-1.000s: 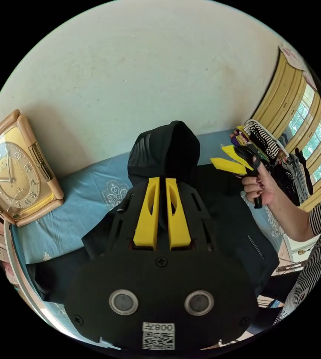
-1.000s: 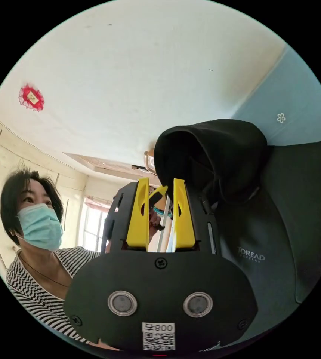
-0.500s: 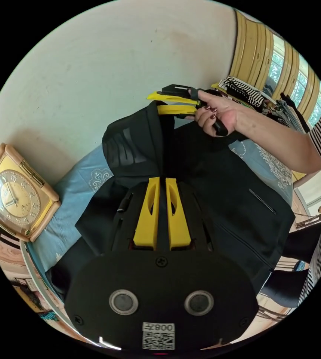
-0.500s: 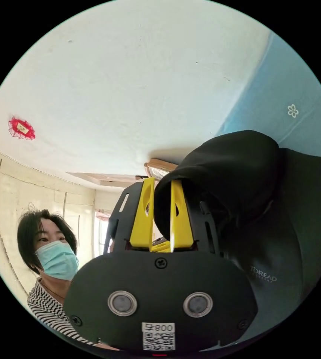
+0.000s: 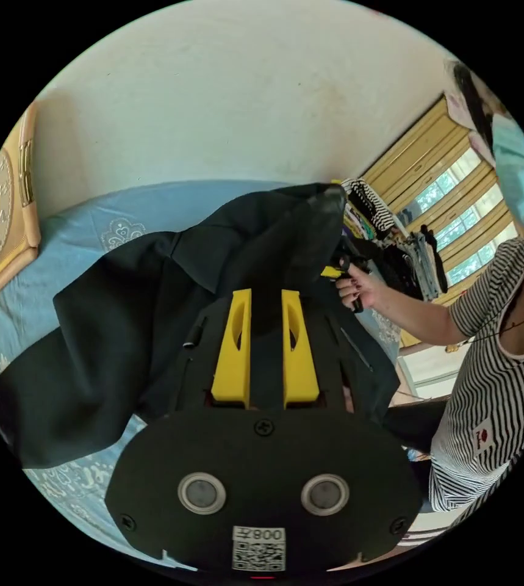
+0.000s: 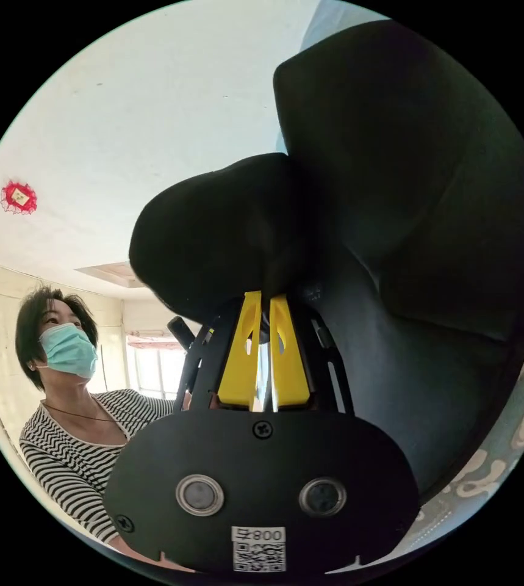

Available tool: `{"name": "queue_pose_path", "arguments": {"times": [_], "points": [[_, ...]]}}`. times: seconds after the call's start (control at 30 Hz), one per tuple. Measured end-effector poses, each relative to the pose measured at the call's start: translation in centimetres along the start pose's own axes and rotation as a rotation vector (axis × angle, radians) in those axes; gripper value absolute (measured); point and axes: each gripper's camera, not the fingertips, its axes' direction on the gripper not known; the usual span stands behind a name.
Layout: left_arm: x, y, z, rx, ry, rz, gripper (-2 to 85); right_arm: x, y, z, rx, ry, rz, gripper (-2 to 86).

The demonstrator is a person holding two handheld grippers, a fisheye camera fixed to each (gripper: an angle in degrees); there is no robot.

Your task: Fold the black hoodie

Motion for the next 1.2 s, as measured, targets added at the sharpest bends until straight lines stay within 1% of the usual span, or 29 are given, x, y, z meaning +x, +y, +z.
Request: {"name": "queue_pose_path", "arguments": {"times": [0.03, 0.1, 0.2, 0.27, 0.4, 0.5, 0.57, 0.6, 0.77, 0.87, 0.93, 1.03, 1.13, 1.17, 1.2], "points": [[-1.0, 0.0, -0.5, 0.031, 0.057, -0.033, 9.3, 0.1, -0.1, 0.2, -0.008, 0.013, 0.0, 1.8], [-1.9, -0.1, -1.0, 0.065, 0.092, -0.058, 10.9, 0.4, -0.4, 0.6, 0.005, 0.038, 0.015, 2.0], [-2.8, -1.1, 0.2, 0.005, 0.145, -0.072, 13.2, 0.5, -0.7, 1.2, 0.01, 0.053, 0.02, 2.5], [-3.2, -1.9, 1.3, 0.013, 0.207, -0.089, 13.7, 0.6, -0.8, 1.3, 0.012, 0.067, 0.041, 3.0], [-4.5, -3.7, 3.1, 0.009, 0.225, -0.155, 13.8, -0.1, -0.4, 1.4, -0.013, 0.148, 0.035, 4.5], [-6.0, -4.8, 6.0, -0.088, 0.233, -0.205, 10.8, -0.4, 0.0, 1.4, -0.017, 0.162, 0.043, 6.0], [-5.7, -4.6, 7.5, -0.178, 0.209, -0.191, 3.9, -0.6, 0.4, 1.1, -0.02, 0.154, 0.051, 6.9], [-5.5, -4.4, 7.5, -0.18, 0.189, -0.185, 3.5, -0.7, 0.8, 0.6, -0.006, 0.141, 0.066, 7.6], [-4.4, -1.7, 4.3, -0.033, 0.077, -0.195, 1.8, -1.4, 2.8, -2.7, 0.107, 0.052, 0.084, 8.9], [-3.9, -0.2, 3.4, -0.013, 0.018, -0.21, 1.5, -3.5, 3.5, -3.7, 0.16, -0.005, 0.035, 11.0], [-3.5, 0.3, 3.4, -0.019, -0.012, -0.204, 1.5, -5.3, 3.1, -2.8, 0.125, 0.024, 0.001, 12.8], [-2.9, 0.6, 3.8, -0.028, -0.058, -0.18, 1.4, -7.9, 2.1, 0.3, 0.002, 0.083, -0.058, 14.1], [-2.8, 0.3, 3.6, 0.002, -0.101, -0.179, 1.4, -8.9, 1.5, 3.4, -0.11, 0.184, -0.09, 10.7], [-3.0, 0.0, 3.2, 0.035, -0.112, -0.182, 1.3, -8.9, 1.4, 4.5, -0.144, 0.262, -0.102, 8.1], [-3.2, -0.2, 2.9, 0.054, -0.119, -0.183, 1.3, -8.7, 1.2, 5.5, -0.171, 0.299, -0.116, 5.5]]}}
